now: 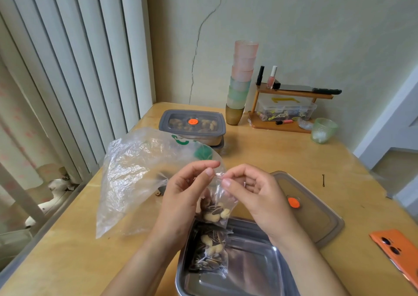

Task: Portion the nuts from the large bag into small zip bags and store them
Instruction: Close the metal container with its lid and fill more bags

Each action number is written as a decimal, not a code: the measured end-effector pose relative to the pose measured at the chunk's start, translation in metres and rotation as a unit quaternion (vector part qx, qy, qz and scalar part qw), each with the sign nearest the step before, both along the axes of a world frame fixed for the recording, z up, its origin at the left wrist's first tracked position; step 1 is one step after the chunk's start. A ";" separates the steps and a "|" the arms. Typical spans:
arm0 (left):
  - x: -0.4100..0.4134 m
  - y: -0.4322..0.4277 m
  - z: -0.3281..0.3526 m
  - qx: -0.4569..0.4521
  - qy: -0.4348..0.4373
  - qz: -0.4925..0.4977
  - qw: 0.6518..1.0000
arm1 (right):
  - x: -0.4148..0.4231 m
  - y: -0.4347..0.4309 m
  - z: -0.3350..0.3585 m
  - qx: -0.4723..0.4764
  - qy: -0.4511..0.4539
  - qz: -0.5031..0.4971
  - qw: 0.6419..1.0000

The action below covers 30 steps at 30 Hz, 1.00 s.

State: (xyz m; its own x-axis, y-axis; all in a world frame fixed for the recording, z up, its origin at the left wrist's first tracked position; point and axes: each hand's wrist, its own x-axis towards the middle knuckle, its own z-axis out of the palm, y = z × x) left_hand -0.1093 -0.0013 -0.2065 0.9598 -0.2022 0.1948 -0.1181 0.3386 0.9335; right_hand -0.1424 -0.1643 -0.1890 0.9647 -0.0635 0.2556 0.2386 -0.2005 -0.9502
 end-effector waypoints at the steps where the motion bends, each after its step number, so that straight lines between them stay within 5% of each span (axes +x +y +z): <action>1: 0.001 0.000 0.000 0.005 -0.001 -0.008 1.000 | 0.000 0.000 0.001 0.004 -0.005 -0.011 1.000; 8: 0.002 -0.002 -0.003 0.034 -0.019 -0.056 0.998 | -0.002 0.002 0.000 0.008 -0.045 -0.057 0.997; 15: 0.002 -0.003 0.000 -0.043 0.010 -0.016 0.999 | 0.000 0.000 -0.003 -0.032 0.049 -0.002 0.998; 21: -0.001 -0.003 -0.001 0.062 -0.037 -0.022 0.997 | 0.001 -0.003 -0.001 0.032 0.028 -0.025 0.999; 30: 0.003 -0.001 0.000 0.004 0.016 -0.015 1.000 | 0.002 -0.008 -0.001 0.238 0.095 0.016 0.967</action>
